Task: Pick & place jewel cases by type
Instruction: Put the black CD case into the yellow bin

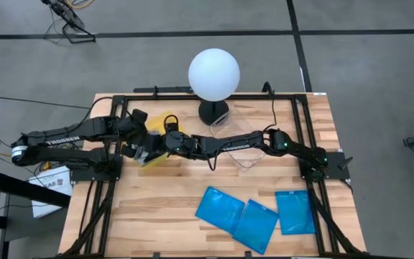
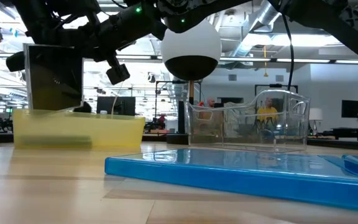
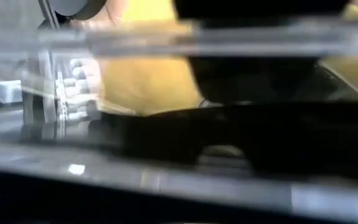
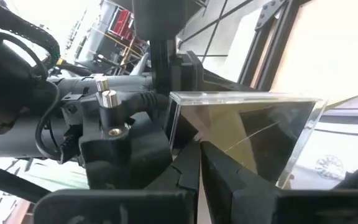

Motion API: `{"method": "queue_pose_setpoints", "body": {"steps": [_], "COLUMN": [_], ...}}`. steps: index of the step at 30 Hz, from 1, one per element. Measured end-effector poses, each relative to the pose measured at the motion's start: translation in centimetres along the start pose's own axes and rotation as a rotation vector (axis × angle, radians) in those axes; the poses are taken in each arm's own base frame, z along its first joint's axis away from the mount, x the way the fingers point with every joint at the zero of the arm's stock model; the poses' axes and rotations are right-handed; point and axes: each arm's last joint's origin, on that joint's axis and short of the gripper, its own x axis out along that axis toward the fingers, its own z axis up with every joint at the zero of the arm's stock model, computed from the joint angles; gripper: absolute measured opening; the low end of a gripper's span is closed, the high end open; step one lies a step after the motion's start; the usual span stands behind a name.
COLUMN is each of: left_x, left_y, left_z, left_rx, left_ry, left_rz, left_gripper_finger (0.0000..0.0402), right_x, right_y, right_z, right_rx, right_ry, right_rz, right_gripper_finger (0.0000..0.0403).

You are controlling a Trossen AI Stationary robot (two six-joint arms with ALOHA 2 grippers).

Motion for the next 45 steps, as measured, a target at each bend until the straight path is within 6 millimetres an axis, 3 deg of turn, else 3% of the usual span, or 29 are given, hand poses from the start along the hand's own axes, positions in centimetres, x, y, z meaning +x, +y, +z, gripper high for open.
{"method": "queue_pose_setpoints", "body": {"steps": [8,16,26,39,45], "left_x": [0.4,2.1,1.9,1.6,1.6], "left_y": [-0.3,-2.0,-2.9,-3.8,-3.8], "left_z": [0.1,0.0,0.6,1.4,1.4], "left_rx": [0.017,0.094,0.181,0.196,0.161], "left_ry": [-0.003,0.051,0.058,0.025,0.025], "left_rz": [-0.050,-0.100,-0.079,-0.066,-0.063], "left_gripper_finger": [0.0050,0.0050,0.0050,0.0050,0.0050], "right_x": [-0.2,-0.7,-1.3,-3.0,-2.8], "right_y": [0.0,-0.3,0.2,0.4,0.1], "right_z": [-0.7,-1.9,-3.2,-5.7,-5.3], "right_rx": [-0.060,-0.116,-0.162,-0.260,-0.302], "right_ry": [0.027,0.079,0.133,0.557,0.643], "right_rz": [-0.025,-0.083,-0.074,-0.012,0.047], "right_gripper_finger": [0.0008,0.0008,0.0008,0.0008,0.0008]}}
